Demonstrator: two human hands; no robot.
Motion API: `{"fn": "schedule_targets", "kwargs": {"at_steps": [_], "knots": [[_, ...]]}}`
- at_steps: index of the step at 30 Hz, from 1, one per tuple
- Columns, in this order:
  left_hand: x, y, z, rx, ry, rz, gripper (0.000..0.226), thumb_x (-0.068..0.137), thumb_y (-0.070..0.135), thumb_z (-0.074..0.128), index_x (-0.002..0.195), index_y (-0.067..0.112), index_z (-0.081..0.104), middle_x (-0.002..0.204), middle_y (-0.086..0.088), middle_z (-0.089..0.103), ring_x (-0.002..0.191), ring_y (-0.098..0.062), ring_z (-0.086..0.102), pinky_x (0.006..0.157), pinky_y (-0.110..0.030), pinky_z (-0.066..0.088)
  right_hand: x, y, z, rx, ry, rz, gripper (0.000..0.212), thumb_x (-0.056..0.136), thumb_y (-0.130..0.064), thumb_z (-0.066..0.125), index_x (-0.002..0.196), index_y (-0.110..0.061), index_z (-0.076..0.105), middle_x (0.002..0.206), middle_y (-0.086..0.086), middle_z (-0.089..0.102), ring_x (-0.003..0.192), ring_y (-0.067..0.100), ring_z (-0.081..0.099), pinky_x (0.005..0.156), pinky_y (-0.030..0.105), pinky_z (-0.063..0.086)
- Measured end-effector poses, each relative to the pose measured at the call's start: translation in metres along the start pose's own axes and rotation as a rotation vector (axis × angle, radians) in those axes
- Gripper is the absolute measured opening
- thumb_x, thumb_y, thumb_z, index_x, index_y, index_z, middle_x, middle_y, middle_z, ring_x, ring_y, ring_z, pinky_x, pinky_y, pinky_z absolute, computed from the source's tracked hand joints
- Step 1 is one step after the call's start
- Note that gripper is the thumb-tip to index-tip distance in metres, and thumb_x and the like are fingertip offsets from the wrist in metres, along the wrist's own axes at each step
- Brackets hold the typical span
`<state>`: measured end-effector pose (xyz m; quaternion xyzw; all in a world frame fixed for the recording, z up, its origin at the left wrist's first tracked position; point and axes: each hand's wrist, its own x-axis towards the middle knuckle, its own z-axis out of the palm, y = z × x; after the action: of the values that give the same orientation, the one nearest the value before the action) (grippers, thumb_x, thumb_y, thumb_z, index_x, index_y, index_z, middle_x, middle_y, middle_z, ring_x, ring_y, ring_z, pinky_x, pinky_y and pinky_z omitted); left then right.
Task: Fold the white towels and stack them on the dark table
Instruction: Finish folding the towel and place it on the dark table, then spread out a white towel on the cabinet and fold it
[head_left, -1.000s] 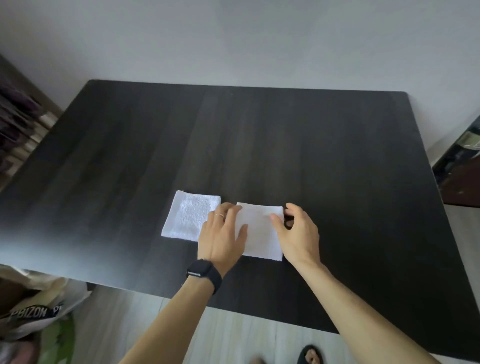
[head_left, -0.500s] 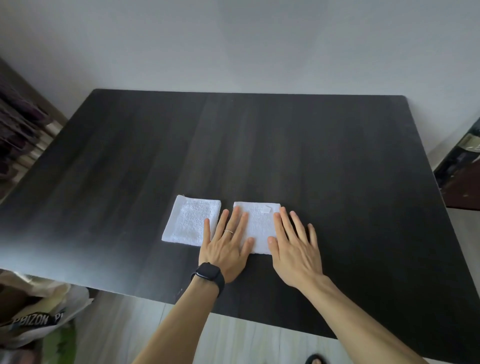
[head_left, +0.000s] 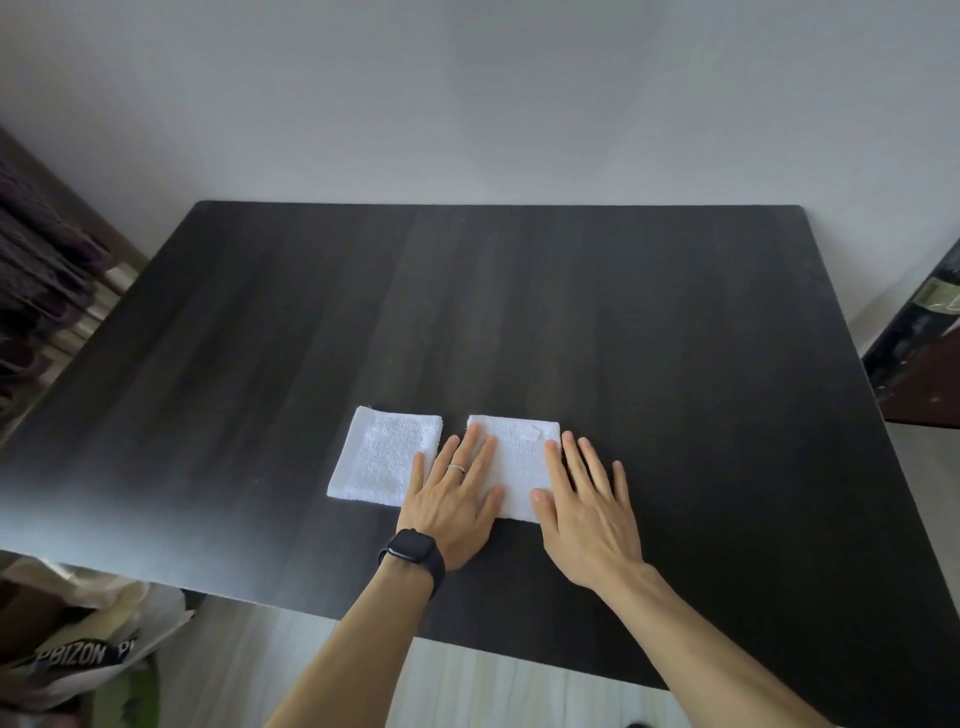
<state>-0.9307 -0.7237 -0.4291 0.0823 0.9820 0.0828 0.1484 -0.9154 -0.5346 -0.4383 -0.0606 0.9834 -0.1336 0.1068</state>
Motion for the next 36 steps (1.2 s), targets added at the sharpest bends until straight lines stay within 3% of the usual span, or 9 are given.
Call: {"fn": "schedule_targets", "kwargs": {"at_steps": [2,4,10,15,21,24,29,32,36], "knots": [[-0.002,0.006,-0.011,0.017,0.020,0.001,0.061,0.102,0.053,0.018,0.156,0.035,-0.004,0.162,0.012,-0.017,0.151,-0.016,-0.008,0.120,-0.047,-0.005,-0.004,0.002,-0.018,0.055,-0.027,-0.010,0.068,0.098,-0.055,0.011,0.158,-0.022,0.014,0.165,0.005,0.011,0.152,0.024,0.012,0.120,0.050,0.017],[-0.002,0.015,-0.029,0.017,0.036,0.003,0.061,0.101,0.055,0.020,0.155,0.037,0.000,0.163,0.010,-0.012,0.151,-0.018,-0.007,0.120,-0.047,-0.004,-0.010,0.007,-0.043,0.082,-0.007,-0.013,0.063,0.102,-0.053,0.027,0.157,-0.027,0.014,0.166,0.001,0.008,0.152,0.022,0.010,0.121,0.045,0.015],[-0.014,0.100,-0.120,-0.111,0.153,0.134,0.062,0.099,0.048,0.038,0.154,0.039,0.010,0.164,0.008,0.005,0.151,-0.017,0.000,0.122,-0.048,0.004,-0.079,0.052,-0.164,0.199,0.286,0.062,0.051,0.097,-0.045,0.052,0.146,-0.032,0.045,0.155,-0.006,0.038,0.147,0.016,0.027,0.119,0.038,0.027],[-0.054,0.239,-0.202,-0.221,0.247,0.379,0.062,0.098,0.046,0.043,0.153,0.039,0.017,0.163,0.008,0.015,0.151,-0.016,0.006,0.122,-0.046,0.008,-0.184,0.117,-0.279,0.218,0.577,0.177,0.046,0.098,-0.049,0.047,0.137,-0.027,0.057,0.143,-0.006,0.053,0.139,0.018,0.039,0.113,0.043,0.037],[-0.143,0.444,-0.256,-0.299,0.278,0.783,0.059,0.096,0.045,0.047,0.151,0.036,0.027,0.159,0.004,0.026,0.147,-0.020,0.021,0.120,-0.045,0.017,-0.378,0.200,-0.380,0.126,0.915,0.460,0.045,0.096,-0.048,0.047,0.132,-0.025,0.061,0.136,-0.004,0.059,0.133,0.019,0.046,0.111,0.025,0.029],[-0.200,0.545,-0.253,-0.338,0.272,0.978,0.059,0.094,0.045,0.048,0.150,0.035,0.033,0.157,0.004,0.032,0.146,-0.019,0.023,0.117,-0.047,0.023,-0.487,0.237,-0.400,0.060,1.041,0.623,0.047,0.094,-0.049,0.043,0.130,-0.024,0.062,0.131,-0.005,0.063,0.129,0.019,0.048,0.109,0.022,0.026],[-0.330,0.713,-0.212,-0.368,0.214,1.282,0.064,0.086,0.052,0.038,0.146,0.030,0.042,0.152,0.001,0.041,0.143,-0.021,0.032,0.115,-0.046,0.029,-0.694,0.281,-0.400,-0.057,1.193,0.900,0.044,0.093,-0.046,0.044,0.124,-0.022,0.066,0.124,-0.003,0.067,0.123,0.018,0.047,0.102,0.028,0.035],[-0.420,0.805,-0.172,-0.376,0.140,1.446,0.060,0.087,0.043,0.048,0.144,0.025,0.046,0.150,-0.002,0.043,0.141,-0.022,0.035,0.115,-0.038,0.028,-0.817,0.306,-0.383,-0.116,1.239,1.085,0.037,0.095,-0.041,0.049,0.123,-0.022,0.066,0.119,-0.003,0.069,0.121,0.024,0.053,0.095,0.028,0.039],[-0.529,0.902,-0.124,-0.375,0.024,1.654,0.054,0.091,0.033,0.056,0.143,0.022,0.047,0.149,0.000,0.045,0.138,-0.020,0.039,0.113,-0.036,0.032,-0.948,0.329,-0.363,-0.128,1.277,1.279,0.032,0.097,-0.037,0.055,0.127,-0.026,0.063,0.118,-0.006,0.068,0.122,0.021,0.052,0.095,0.029,0.041]]}}
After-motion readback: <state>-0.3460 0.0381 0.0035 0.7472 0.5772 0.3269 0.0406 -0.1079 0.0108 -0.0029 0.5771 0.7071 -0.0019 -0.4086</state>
